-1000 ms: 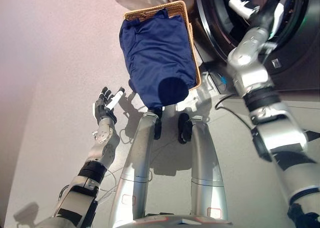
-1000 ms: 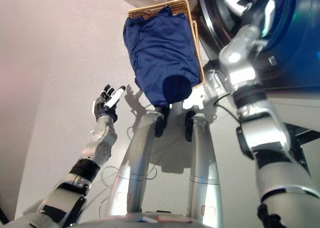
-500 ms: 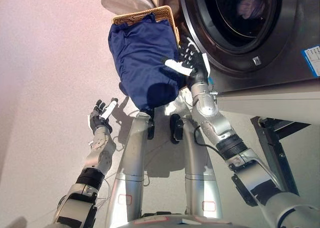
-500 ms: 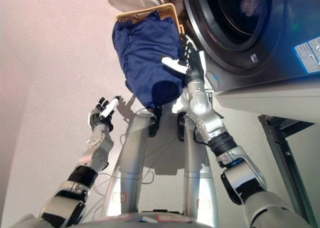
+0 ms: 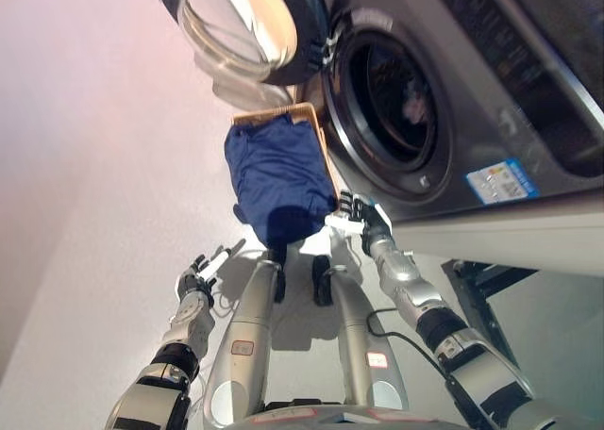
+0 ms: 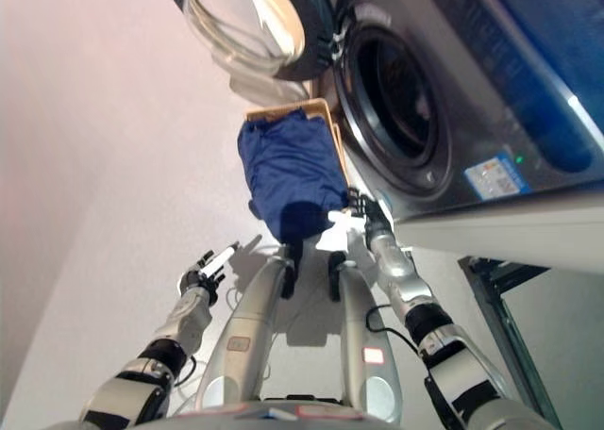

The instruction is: Put the clothes in the basket into the washing machine.

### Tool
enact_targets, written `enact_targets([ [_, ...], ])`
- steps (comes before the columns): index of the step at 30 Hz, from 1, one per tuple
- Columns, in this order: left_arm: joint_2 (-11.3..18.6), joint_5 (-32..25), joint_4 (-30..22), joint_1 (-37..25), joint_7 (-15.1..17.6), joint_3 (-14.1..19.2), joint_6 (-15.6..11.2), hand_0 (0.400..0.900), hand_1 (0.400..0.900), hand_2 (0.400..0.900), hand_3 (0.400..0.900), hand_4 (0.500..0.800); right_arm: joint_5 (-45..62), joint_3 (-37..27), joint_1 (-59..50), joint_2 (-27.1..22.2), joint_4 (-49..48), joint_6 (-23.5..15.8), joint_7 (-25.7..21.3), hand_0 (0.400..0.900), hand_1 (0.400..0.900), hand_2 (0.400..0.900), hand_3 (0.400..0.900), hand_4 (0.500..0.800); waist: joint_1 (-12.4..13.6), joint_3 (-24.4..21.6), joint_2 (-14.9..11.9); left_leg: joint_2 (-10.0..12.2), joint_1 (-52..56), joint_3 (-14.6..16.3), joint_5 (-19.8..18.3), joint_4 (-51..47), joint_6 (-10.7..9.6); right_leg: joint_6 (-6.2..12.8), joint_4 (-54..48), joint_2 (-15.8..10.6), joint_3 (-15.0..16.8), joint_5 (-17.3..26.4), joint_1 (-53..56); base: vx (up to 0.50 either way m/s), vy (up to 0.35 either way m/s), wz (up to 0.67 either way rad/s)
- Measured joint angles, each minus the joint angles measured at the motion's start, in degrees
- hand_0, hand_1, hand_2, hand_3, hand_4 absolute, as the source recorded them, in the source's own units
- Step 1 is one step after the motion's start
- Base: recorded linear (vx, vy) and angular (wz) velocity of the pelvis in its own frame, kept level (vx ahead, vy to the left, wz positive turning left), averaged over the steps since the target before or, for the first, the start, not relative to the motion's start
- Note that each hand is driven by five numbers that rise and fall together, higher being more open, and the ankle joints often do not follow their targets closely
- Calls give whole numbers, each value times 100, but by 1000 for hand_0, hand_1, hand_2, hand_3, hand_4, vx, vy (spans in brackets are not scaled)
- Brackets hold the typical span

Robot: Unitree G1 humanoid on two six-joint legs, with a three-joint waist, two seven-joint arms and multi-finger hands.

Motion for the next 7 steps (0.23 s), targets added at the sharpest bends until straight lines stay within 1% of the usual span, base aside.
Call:
enact_targets([
  [1,-6,128,255,-23,-71,-3,21,900,900,900,900,800,-211,-16,-12,121,466,15,1,900,900,900,900,800,2,-53,-7,3,335,-42,70,-284,54,14,-261,-6,-35,31,325,155,-13,11],
  [2,-13,234,382,3,-125,-10,84,900,900,900,900,800,-371,-5,-8,228,800,104,-7,900,900,900,900,800,-2,-126,-20,-2,638,-96,154,-572,65,4,-530,-6,-60,96,610,100,-12,10],
  [3,-18,357,490,64,-161,-13,113,900,900,900,900,800,-598,-4,111,295,1051,155,-17,900,900,900,900,800,11,-303,-27,6,872,-133,196,-852,83,-24,-774,-11,-91,120,844,138,-10,7],
  [4,-15,519,642,77,-217,-17,131,900,900,900,900,800,-824,-26,115,385,1381,171,-21,900,900,900,900,800,9,-359,-32,13,1196,-176,306,-1179,86,-27,-1054,-15,-112,193,1137,71,-6,2],
  [5,-12,672,757,124,-258,-52,144,900,900,900,900,800,-969,-30,160,457,1621,243,-41,900,900,900,900,800,2,-456,-24,20,1500,-223,446,-1515,122,-35,-1341,-11,-119,258,1407,113,-14,-8],
  [6,-14,836,839,217,-286,-73,148,900,900,900,900,800,-1077,-41,256,495,1797,284,-45,900,900,900,900,800,6,-601,-3,43,1776,-247,534,-1845,117,-40,-1626,6,-130,314,1665,109,-17,-9],
  [7,-5,926,894,288,-308,-87,145,900,900,900,900,800,-1152,-124,340,502,1887,281,-53,900,900,900,900,800,4,-706,9,77,1917,-236,536,-2036,116,-49,-1808,26,-121,330,1802,107,-16,-9],
])
